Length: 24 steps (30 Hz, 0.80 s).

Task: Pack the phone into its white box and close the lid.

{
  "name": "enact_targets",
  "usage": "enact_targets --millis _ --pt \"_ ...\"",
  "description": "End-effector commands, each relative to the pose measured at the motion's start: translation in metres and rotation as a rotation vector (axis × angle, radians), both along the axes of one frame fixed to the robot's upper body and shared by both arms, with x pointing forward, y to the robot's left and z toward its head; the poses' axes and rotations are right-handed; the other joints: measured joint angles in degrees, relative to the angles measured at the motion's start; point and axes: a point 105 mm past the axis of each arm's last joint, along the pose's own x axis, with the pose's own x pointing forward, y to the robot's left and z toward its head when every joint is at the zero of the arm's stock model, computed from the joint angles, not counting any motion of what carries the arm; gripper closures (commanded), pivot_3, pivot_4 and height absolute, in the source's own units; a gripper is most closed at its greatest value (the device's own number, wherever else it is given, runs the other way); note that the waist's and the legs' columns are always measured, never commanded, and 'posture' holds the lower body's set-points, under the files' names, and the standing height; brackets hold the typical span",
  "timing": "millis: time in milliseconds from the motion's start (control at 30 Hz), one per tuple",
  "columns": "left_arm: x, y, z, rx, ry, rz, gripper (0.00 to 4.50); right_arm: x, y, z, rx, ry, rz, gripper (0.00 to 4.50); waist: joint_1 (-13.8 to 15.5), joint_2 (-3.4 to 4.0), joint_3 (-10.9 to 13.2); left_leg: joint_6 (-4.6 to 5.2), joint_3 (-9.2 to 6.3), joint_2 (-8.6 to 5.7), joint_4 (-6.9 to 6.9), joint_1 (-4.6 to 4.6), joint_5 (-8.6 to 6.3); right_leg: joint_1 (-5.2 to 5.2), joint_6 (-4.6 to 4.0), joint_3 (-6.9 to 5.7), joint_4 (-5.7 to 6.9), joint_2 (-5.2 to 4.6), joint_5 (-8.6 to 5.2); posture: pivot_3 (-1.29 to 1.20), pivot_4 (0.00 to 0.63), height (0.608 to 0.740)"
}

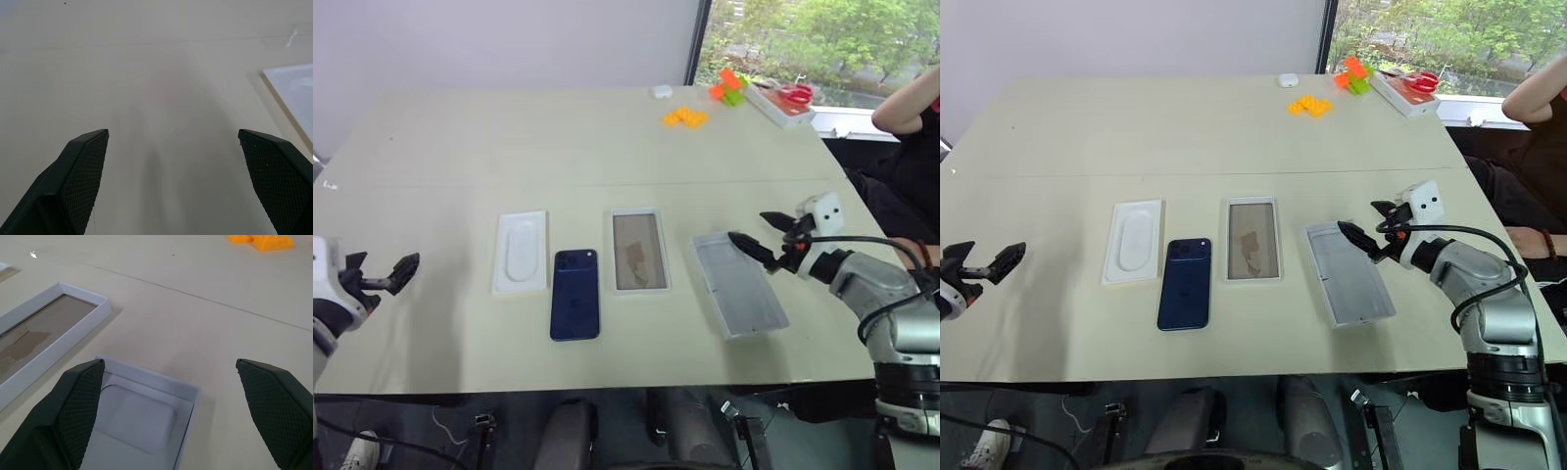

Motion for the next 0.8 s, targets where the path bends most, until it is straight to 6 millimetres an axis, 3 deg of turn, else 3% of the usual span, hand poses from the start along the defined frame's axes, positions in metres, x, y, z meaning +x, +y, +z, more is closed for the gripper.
enact_targets --millis 33,267,433,567,667,800 --pt "0.002 -0.002 0.012 0.022 -0.034 -0.015 0.04 -0.002 -0.001 0.016 0.016 -0.065 -0.008 0.0 -0.03 0.0 0.0 0.0 0.0 0.0 0.01 0.0 0.0 0.0 0.0 0.0 0.0 0.0 0.0 0.0 0.15 0.74" --pt "-0.003 0.0 0.01 0.015 -0.031 -0.005 0.04 0.003 0.003 0.021 -0.003 -0.072 0.015 0.0 -0.15 0.0 0.0 0.0 -0.01 0.01 0.01 0.03 0.0 -0.02 0.0 0.01 0.09 0.02 0.01 0.0 0.15 0.74" --pt "-0.003 -0.011 -0.001 -0.009 -0.019 -0.01 0.04 0.007 0.001 0.03 -0.022 -0.088 0.025 0.0 -0.17 -0.04 -0.03 0.0 0.02 0.0 0.02 0.06 0.0 -0.01 -0.01 0.04 0.11 0.01 0.0 0.0 0.15 0.74" --pt "0.013 -0.049 -0.007 -0.046 -0.031 -0.09 0.04 0.01 0.028 0.034 -0.06 -0.108 0.102 0.0 0.15 -0.02 -0.04 -0.01 0.0 -0.02 0.03 0.04 0.01 0.0 0.0 0.03 0.12 0.0 0.01 0.0 0.15 0.74" --pt "0.017 -0.064 -0.014 -0.086 -0.023 -0.111 0.04 0.008 0.044 0.035 -0.1 -0.124 0.152 0.0 0.05 -0.04 -0.05 -0.02 0.0 -0.03 0.1 0.02 0.01 0.0 0.01 0.04 0.17 -0.02 0.02 0.0 0.15 0.74" --pt "0.017 -0.078 -0.023 -0.138 0.026 -0.14 0.04 -0.003 0.081 0.042 -0.071 -0.149 0.265 0.0 -0.38 -0.04 -0.05 -0.02 0.0 0.01 0.09 0.04 0.01 -0.04 0.02 0.05 0.19 0.02 0.02 0.0 0.15 0.74"
